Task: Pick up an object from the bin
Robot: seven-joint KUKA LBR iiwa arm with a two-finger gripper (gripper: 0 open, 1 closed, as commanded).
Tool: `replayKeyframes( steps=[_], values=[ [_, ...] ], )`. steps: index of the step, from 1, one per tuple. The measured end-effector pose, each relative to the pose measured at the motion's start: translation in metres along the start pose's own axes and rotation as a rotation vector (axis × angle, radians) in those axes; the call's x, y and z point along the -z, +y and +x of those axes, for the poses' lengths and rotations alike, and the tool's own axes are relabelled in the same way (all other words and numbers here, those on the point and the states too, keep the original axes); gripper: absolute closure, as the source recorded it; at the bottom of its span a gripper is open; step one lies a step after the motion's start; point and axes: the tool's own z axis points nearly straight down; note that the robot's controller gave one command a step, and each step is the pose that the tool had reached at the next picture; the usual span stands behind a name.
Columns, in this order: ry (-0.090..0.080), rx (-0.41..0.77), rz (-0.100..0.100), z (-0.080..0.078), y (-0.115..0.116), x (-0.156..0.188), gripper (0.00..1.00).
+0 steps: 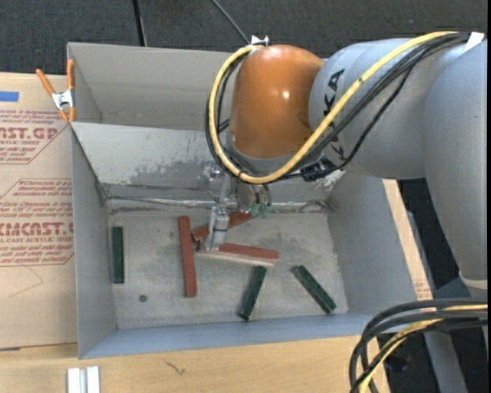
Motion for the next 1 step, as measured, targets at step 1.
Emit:
replayKeyframes(
  steps=[1],
  values=[
    [0.006, -0.021, 0.007, 0.0103, -0.0053, -0.0352, 0.0]
  ],
)
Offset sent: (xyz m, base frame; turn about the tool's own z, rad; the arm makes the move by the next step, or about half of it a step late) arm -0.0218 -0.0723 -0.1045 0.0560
